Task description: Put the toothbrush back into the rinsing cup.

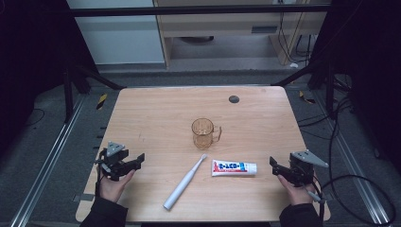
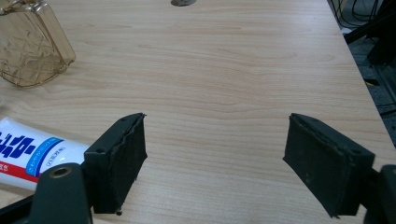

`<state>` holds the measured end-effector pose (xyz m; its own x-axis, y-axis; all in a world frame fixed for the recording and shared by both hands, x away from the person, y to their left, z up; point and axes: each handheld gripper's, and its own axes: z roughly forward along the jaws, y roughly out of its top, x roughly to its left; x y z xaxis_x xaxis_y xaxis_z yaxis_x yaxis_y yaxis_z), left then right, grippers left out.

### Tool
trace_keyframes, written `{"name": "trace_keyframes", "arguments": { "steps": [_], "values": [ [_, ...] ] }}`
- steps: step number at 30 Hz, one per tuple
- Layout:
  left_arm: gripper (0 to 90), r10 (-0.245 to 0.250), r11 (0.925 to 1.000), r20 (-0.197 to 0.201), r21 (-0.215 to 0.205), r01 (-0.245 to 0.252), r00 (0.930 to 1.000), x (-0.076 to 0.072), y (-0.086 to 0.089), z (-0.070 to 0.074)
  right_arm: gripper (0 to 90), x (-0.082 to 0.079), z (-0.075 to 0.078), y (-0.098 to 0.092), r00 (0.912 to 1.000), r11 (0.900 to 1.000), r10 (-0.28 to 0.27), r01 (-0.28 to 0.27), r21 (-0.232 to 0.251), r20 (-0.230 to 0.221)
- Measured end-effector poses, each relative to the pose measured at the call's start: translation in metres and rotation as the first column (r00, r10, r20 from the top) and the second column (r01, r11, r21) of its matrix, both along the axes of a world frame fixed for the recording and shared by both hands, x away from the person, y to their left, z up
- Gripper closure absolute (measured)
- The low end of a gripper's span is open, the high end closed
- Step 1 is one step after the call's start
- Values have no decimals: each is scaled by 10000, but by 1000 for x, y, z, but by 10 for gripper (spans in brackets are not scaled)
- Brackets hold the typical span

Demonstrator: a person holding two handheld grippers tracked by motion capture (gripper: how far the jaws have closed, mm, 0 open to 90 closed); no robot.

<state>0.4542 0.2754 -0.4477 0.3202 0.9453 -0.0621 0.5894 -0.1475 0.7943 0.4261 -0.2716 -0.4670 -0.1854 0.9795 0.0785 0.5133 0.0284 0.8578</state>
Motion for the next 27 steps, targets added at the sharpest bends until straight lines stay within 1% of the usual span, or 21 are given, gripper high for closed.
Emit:
{"name": "trace_keyframes", "arguments": {
  "steps": [1, 4, 6, 7, 8, 9, 10, 11, 12, 14, 16, 19, 21, 22, 24, 25, 27],
  "values": [
    [320, -77, 10000, 2, -3, 77, 10000, -1, -2, 1, 216, -1, 0, -1, 10000, 10000, -19, 18, 21, 59],
    [332, -331, 9993, 73, 160, 330, 9994, -4, -10, 3, 230, -3, 1, -1, 9998, 10000, -11, 11, -8, 176],
    [349, -549, 9980, 168, 334, 543, 9983, -7, -14, 4, 230, -2, 0, -1, 9999, 10000, 84, -84, -8, 115],
    [364, -749, 9966, 272, 361, 739, 9968, -8, -16, 5, 230, -2, 0, 0, 9999, 9999, 100, -100, -38, 71],
    [380, -903, 9948, 400, 516, 881, 9951, -10, -18, 6, 229, -2, -1, 1, 9999, 9999, 138, -138, -71, -14],
    [393, -918, 9936, 439, 700, 886, 9948, -11, -21, 8, 229, -2, -1, 2, 9999, 9997, 164, -164, -174, -41],
    [393, -1074, 9920, 443, 716, 1040, 9932, -11, -22, 9, 229, -1, -1, 2, 9998, 9995, 189, -190, -257, -55],
    [408, -1211, 9910, 375, 616, 1187, 9919, -11, -24, 10, 231, -2, -1, 3, 9998, 9992, 186, -187, -357, -18],
    [412, -1310, 9897, 264, 617, 1292, 9910, -11, -26, 11, 233, -2, 0, 4, 9998, 9988, 197, -195, -445, 38],
    [394, -1470, 9874, 220, 622, 1454, 9889, -12, -29, 11, 234, -2, 0, 5, 9996, 9986, 230, -223, -480, 142],
    [393, -1624, 9849, -83, 600, 1626, 9867, -11, -33, 11, 236, -2, 0, 5, 9995, 9983, 274, -265, -520, 155],
    [375, -1757, 9828, -258, 525, 1768, 9841, -12, -38, 13, 236, -2, -1, 5, 9996, 9983, 274, -268, -510, 101],
    [388, -1796, 9823, -238, 496, 1806, 9835, -12, -40, 13, 236, -1, -1, 5, 9996, 9983, 265, -260, -527, 88],
    [392, -1981, 9792, -247, 387, 1990, 9799, -13, -43, 14, 236, -1, -2, 5, 9997, 9979, 225, -226, -609, -26],
    [374, -2124, 9766, -286, 297, 2132, 9768, -13, -46, 15, 235, 0, -2, 6, 9997, 9975, 247, -252, -665, -93],
    [363, -2257, 9735, -333, 305, 2267, 9736, -13, -48, 15, 235, 0, -3, 6, 9996, 9970, 255, -261, -735, -83],
    [340, -2398, 9698, -441, 352, 2413, 9698, -13, -52, 15, 235, 1, -3, 7, 9995, 9968, 292, -300, -740, -117]
  ]
}}
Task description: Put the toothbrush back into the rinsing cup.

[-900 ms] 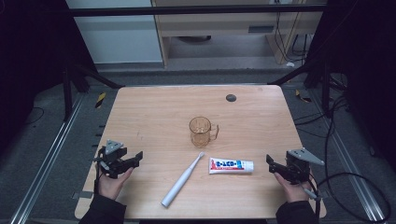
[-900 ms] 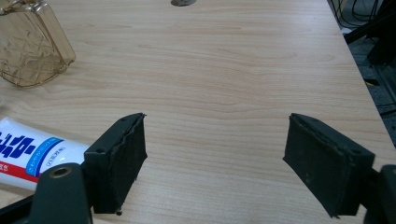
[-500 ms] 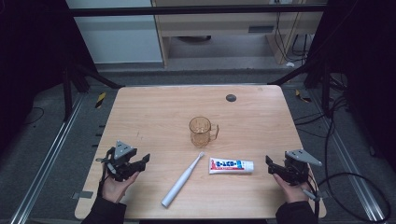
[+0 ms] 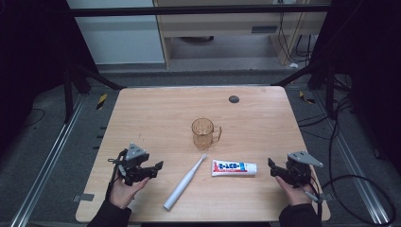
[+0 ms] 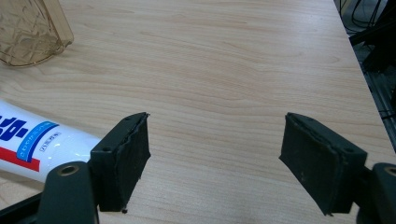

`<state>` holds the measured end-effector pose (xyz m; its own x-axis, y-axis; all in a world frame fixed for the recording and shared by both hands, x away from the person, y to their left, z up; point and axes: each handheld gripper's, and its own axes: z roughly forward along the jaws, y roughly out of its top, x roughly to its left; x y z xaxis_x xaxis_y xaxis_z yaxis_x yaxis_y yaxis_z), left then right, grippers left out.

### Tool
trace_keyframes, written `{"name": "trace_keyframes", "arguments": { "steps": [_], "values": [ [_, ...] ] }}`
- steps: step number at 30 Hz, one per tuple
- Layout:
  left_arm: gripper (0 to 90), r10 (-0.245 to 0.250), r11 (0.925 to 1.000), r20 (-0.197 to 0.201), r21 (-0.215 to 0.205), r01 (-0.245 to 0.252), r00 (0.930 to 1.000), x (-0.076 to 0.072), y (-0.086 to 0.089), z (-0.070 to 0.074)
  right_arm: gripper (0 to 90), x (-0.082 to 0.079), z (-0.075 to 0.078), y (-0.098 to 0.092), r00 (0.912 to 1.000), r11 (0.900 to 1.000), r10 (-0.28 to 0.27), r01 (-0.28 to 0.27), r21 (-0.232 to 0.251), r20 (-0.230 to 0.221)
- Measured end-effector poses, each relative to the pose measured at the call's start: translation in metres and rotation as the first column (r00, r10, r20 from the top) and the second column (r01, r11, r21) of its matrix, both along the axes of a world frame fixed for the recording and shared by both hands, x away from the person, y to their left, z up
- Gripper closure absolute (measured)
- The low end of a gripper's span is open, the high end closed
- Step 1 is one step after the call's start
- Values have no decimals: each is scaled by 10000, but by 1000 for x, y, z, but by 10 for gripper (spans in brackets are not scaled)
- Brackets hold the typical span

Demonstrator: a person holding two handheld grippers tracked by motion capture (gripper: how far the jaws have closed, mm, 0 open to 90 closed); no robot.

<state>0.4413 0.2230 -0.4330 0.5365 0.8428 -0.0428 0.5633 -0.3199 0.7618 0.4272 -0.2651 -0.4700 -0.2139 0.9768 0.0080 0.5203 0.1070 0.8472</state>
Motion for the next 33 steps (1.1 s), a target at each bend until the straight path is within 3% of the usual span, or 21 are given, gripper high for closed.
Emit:
{"name": "trace_keyframes", "arguments": {
  "steps": [6, 8, 18, 20, 33],
  "values": [
    [318, -450, 9986, -211, 257, 455, 9988, 0, -16, -1, 245, 2, -2, 1, 9998, 9999, 120, -122, -91, -162],
    [314, -624, 9979, -411, 159, 631, 9972, 0, -21, -1, 247, 2, -2, 1, 9998, 9999, 122, -124, -114, -167],
    [296, -1127, 9932, -573, 223, 1141, 9920, 3, -39, 2, 250, 3, -1, 1, 9997, 9997, 183, -186, -188, -182],
    [296, -1318, 9900, -674, 409, 1347, 9890, 4, -45, 1, 251, 4, -2, 2, 9996, 9997, 168, -172, -185, -223],
    [337, -1572, 9834, -1000, 755, 1650, 9825, 4, -62, -5, 253, 6, -4, 4, 9987, 9986, 367, -380, -363, -366]
  ]
}}
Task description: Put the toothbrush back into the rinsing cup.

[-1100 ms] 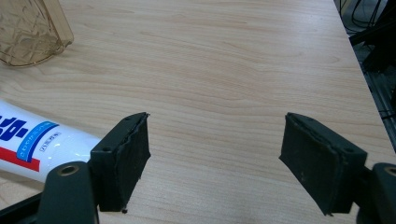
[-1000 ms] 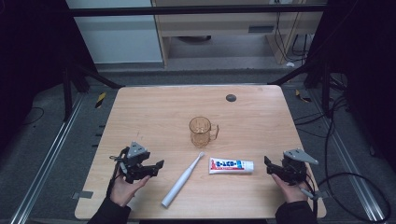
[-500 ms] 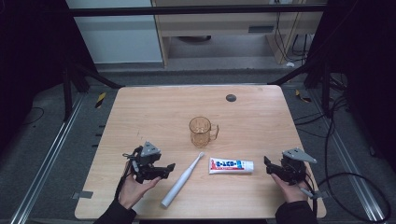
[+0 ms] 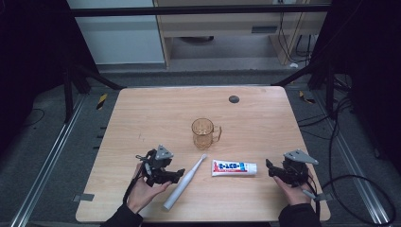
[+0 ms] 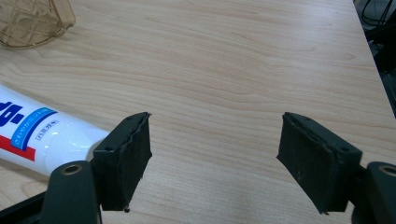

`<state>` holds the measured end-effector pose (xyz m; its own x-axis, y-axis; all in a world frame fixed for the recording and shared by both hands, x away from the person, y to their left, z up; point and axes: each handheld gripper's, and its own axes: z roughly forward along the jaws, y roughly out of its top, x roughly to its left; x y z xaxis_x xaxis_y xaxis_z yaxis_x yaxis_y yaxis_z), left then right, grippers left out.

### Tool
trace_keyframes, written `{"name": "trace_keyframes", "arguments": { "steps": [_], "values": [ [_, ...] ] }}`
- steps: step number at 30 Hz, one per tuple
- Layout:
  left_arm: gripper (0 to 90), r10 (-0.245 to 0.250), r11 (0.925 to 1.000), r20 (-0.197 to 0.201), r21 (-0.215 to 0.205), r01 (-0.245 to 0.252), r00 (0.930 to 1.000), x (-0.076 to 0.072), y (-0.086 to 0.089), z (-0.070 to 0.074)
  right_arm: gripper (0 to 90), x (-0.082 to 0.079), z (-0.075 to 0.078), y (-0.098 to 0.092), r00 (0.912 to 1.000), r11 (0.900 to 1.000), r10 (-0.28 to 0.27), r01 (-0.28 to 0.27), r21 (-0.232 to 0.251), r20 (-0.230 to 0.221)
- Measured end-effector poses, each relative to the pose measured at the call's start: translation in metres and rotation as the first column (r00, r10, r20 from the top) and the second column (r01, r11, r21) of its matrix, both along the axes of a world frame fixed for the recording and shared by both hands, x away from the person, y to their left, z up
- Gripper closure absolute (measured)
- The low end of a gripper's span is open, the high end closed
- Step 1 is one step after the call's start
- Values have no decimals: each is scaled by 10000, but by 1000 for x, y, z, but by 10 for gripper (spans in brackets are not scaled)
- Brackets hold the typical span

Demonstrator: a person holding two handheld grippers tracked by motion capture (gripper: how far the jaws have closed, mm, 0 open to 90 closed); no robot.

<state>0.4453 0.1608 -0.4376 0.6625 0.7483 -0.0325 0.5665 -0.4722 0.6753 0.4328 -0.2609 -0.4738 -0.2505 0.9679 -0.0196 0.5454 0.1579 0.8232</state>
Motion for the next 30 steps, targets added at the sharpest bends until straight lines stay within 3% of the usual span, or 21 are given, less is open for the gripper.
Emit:
{"name": "trace_keyframes", "arguments": {
  "steps": [21, 30],
  "values": [
    [374, -294, 9989, -767, 347, 321, 9966, 7, -19, -9, 257, 2, -1, 0, 9998, 9999, 157, -157, -3, -119],
    [401, -541, 9956, -1006, 713, 614, 9935, 9, -30, -13, 264, 3, -1, 0, 9997, 9998, 209, -209, 7, -156]
  ]
}}
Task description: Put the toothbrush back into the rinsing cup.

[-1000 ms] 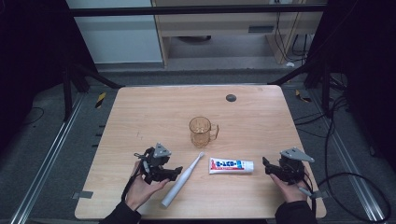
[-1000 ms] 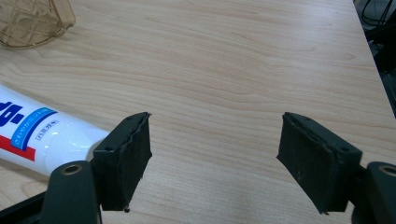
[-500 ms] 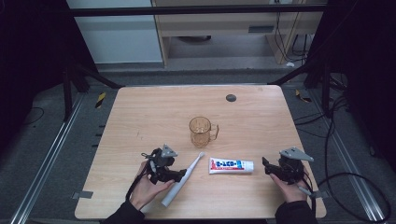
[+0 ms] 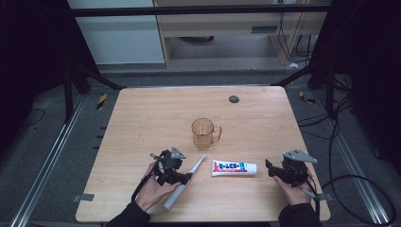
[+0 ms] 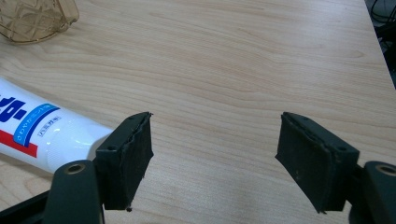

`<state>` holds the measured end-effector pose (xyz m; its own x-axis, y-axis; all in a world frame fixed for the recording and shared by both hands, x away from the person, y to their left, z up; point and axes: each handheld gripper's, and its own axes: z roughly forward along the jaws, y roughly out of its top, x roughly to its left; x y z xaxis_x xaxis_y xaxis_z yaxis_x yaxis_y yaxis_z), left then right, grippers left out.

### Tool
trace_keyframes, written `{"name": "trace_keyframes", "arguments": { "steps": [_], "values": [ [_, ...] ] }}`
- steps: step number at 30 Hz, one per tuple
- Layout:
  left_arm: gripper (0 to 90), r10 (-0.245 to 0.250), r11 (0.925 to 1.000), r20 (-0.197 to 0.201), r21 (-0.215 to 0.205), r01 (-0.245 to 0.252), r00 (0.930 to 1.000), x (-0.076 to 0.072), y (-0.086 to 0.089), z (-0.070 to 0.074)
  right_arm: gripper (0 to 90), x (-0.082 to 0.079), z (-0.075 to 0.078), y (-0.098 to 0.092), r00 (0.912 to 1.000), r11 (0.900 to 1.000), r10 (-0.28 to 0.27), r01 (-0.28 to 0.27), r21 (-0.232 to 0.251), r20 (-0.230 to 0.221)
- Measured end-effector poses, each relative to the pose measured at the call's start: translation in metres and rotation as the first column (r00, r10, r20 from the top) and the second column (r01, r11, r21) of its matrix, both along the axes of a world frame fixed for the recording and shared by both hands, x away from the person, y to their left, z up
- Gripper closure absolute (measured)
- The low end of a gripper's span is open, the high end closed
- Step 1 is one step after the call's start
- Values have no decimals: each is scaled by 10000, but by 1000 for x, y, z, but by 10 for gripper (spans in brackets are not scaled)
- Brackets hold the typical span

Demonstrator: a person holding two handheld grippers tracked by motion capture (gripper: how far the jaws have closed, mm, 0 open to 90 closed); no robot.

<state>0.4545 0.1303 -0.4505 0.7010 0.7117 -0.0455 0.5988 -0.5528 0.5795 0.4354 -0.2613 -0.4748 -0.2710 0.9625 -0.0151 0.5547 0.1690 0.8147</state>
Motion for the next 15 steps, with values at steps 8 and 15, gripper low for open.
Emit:
{"name": "trace_keyframes", "arguments": {
  "steps": [8, 15],
  "values": [
    [439, -169, 9996, -155, 231, 172, 9997, 1, -7, -3, 274, 0, 0, 2, 9999, 10000, 79, -79, 29, -75],
    [468, -251, 9989, -362, 389, 265, 9990, 3, -12, -5, 277, 0, 0, 1, 9999, 10000, 91, -91, 14, -95]
  ]
}}
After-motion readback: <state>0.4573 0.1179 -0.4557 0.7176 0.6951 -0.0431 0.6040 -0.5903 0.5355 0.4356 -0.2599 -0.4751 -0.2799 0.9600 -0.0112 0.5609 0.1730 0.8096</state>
